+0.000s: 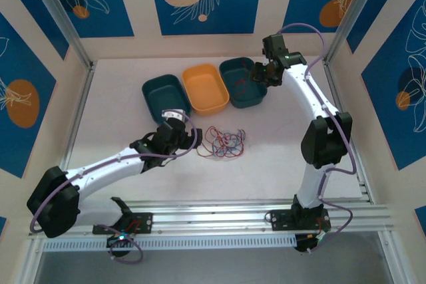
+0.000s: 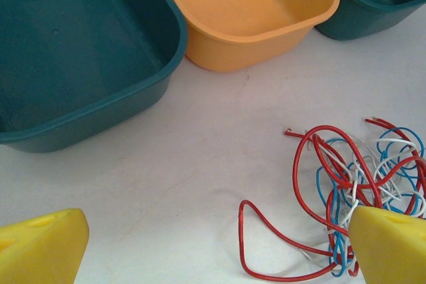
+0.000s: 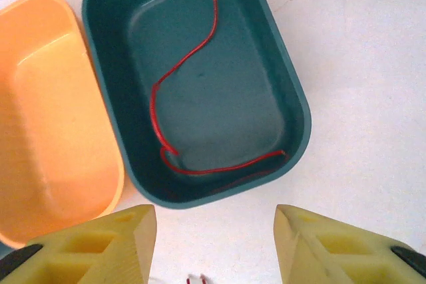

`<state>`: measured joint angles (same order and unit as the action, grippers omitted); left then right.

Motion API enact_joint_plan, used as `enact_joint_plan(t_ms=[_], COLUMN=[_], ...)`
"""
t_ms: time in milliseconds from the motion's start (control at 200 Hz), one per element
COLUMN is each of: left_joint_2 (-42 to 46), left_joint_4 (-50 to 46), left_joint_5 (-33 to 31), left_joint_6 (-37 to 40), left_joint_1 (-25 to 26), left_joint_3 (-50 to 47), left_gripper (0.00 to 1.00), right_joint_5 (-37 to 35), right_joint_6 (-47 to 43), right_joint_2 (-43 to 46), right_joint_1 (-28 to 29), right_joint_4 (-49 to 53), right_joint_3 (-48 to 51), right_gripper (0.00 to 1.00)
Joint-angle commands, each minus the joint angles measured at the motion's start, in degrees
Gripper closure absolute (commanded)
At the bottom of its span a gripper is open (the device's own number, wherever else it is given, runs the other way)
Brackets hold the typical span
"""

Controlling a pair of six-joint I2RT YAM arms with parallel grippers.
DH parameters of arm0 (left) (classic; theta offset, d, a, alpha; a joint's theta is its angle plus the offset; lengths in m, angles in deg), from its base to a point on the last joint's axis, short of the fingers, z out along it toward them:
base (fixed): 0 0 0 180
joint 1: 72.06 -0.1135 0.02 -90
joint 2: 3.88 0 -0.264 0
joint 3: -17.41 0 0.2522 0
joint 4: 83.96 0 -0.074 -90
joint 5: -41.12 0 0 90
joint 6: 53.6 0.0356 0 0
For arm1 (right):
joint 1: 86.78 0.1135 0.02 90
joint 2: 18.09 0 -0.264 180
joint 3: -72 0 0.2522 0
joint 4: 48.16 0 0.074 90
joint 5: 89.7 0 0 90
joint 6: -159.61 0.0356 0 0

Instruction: Untangle the cables

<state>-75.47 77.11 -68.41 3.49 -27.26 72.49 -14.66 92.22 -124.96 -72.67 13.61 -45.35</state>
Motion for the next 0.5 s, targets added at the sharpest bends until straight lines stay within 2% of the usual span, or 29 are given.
enact_joint_plan(t_ms=[0, 205, 495], left_joint_2=[-0.37, -0.72, -1.03], left_joint_4=[1.03, 1.21, 0.25], left_joint_5=[1.02, 1.3, 1.42], left_joint_6=[0.39, 0.23, 0.08], left_joint_1=[0.21, 0.15, 0.12], left_joint_3=[1.75, 1.92, 2.14], left_gripper=[0.0, 0.0, 0.0], right_joint_5=[2.54, 5.56, 4.3], right_joint_6=[0.45, -0.11, -0.69], right_joint_2=[2.5, 1.41, -10.58], right_joint_1=[1.28, 3.69, 3.55], right_joint_4=[0.52, -0.07, 2.53], right_joint_3=[2.17, 2.84, -7.32], right_gripper=[0.5, 0.53, 0.56])
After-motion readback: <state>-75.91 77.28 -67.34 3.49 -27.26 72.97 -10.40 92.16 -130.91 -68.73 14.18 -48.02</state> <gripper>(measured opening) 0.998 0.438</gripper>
